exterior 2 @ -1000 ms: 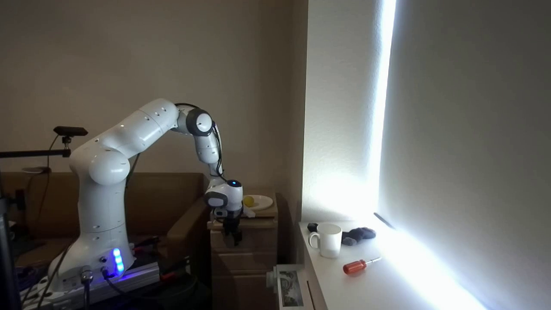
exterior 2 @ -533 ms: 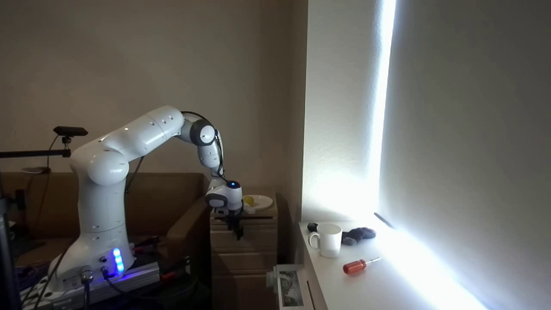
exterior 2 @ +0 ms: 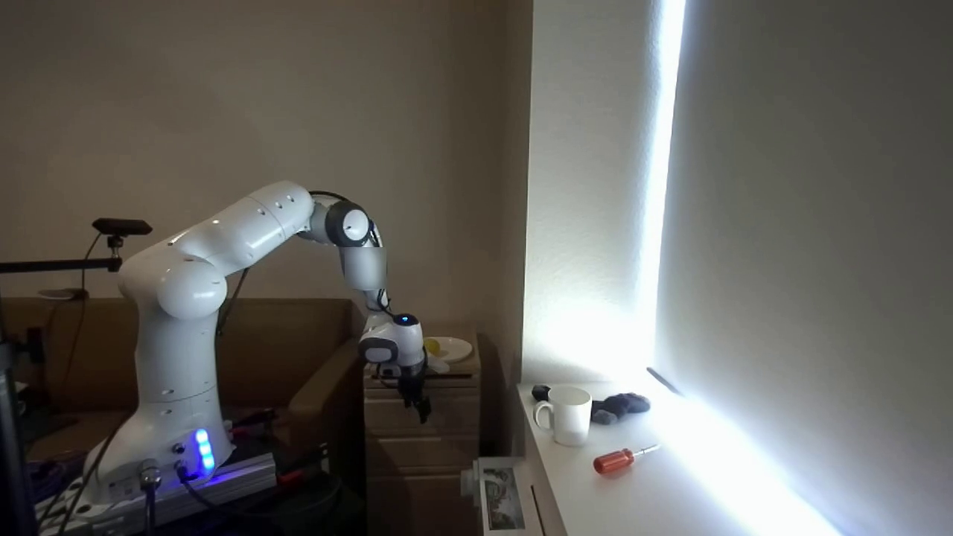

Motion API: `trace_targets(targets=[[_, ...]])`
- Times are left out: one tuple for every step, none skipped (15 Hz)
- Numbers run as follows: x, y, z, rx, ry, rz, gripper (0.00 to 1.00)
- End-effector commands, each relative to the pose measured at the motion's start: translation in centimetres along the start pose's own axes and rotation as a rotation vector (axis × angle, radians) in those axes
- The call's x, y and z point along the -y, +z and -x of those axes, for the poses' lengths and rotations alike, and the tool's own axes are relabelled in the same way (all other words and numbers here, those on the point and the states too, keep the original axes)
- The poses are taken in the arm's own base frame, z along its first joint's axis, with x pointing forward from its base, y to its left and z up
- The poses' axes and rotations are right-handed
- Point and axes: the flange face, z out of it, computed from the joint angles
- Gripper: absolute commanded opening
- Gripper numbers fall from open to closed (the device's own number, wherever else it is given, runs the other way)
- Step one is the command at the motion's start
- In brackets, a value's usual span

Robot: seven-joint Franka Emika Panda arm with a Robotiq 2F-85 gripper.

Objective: Put the mug on the window sill, put the lemon on the plate, and then close the top drawer

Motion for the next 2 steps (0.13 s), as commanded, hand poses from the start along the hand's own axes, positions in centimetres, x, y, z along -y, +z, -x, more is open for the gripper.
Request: trace_targets(targets=[[1.4,-0.6,-0.2,-0.01,0.007,-0.033,1.0],[2.7,-1.3,-0.3,-0.018,0.014,-0.058,1.0]])
